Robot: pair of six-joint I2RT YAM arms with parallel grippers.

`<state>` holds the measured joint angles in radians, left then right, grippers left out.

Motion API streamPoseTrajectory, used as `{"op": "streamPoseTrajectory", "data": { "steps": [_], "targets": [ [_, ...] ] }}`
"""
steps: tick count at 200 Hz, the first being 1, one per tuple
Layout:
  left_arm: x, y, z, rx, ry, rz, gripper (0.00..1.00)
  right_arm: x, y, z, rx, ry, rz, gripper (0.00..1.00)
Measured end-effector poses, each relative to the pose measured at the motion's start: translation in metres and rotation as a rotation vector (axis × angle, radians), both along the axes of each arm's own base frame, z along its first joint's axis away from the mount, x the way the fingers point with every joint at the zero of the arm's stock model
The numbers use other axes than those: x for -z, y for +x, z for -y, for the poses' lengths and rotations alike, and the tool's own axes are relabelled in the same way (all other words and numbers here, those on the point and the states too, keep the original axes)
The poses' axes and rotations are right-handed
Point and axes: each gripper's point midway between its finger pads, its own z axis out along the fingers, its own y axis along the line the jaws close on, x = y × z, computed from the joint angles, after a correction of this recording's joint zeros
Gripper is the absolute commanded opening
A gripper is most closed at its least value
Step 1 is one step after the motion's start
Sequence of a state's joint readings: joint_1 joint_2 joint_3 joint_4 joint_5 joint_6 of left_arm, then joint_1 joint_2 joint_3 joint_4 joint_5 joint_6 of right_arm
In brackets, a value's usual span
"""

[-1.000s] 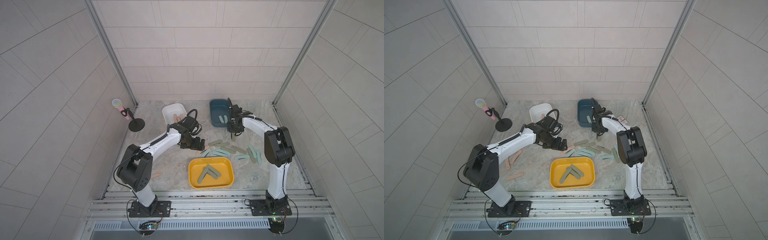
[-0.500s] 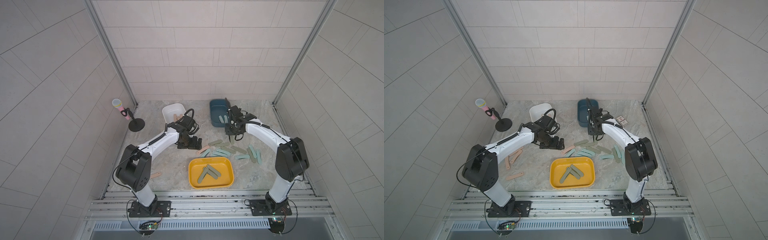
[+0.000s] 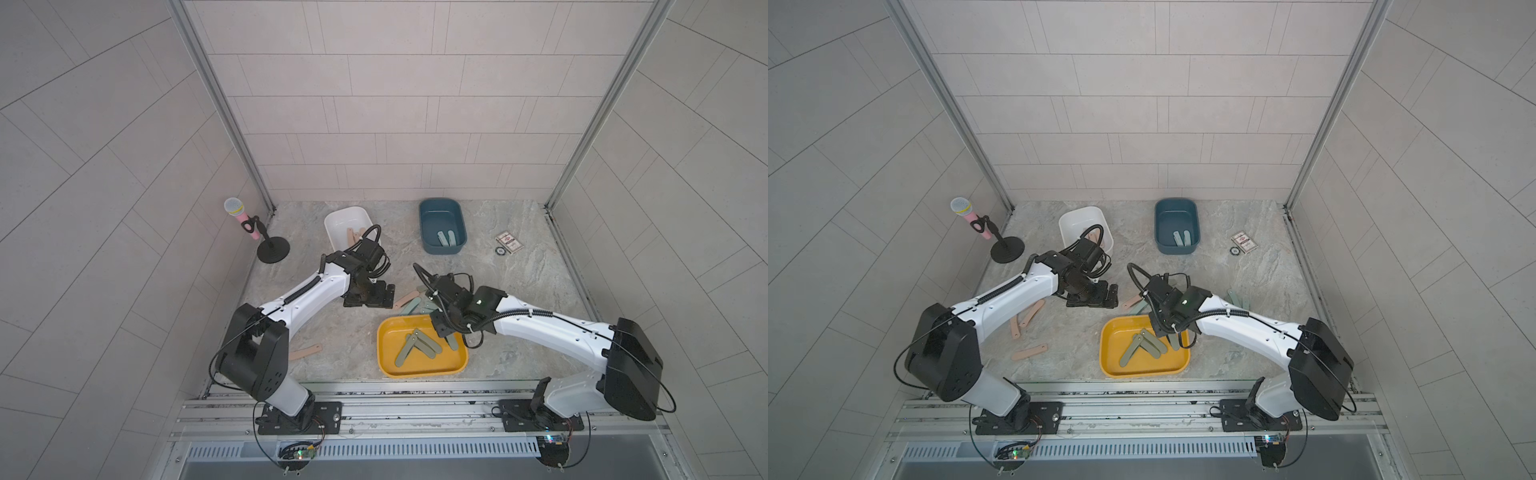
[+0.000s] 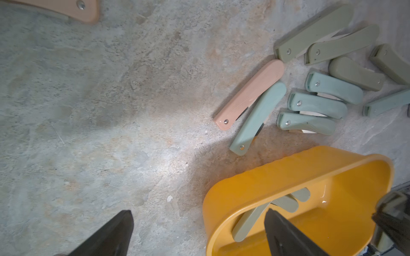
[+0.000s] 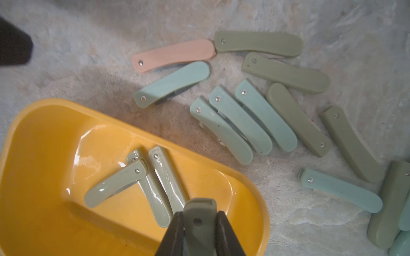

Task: Place the fruit knives into the storage box by color
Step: Place the fruit knife in the storage box.

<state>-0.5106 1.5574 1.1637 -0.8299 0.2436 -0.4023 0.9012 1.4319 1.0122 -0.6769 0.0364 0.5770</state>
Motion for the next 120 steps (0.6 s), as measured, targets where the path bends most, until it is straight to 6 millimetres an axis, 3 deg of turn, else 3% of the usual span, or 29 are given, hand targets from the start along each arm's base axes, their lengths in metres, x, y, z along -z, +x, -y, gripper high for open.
{"op": "streamPoseTrajectory", "data": {
  "steps": [28, 64, 92, 120],
  "targets": [
    [0.001, 0.001, -0.006, -0.002, 0.020, 0.000, 1.00, 0.015, -0.007, -0.013, -0.027, 0.000, 0.000, 0.23],
    [0.001, 0.001, -0.009, 0.008, 0.029, 0.002, 1.00, 0.025, -0.008, -0.015, -0.029, 0.005, -0.008, 0.36],
    [-0.002, 0.007, -0.005, 0.033, 0.028, 0.009, 1.00, 0.016, -0.006, -0.020, -0.042, 0.034, 0.013, 0.44],
    [-0.006, 0.023, 0.009, 0.072, 0.034, 0.029, 0.99, -0.013, 0.002, -0.014, -0.025, 0.093, 0.071, 0.50]
  ]
}}
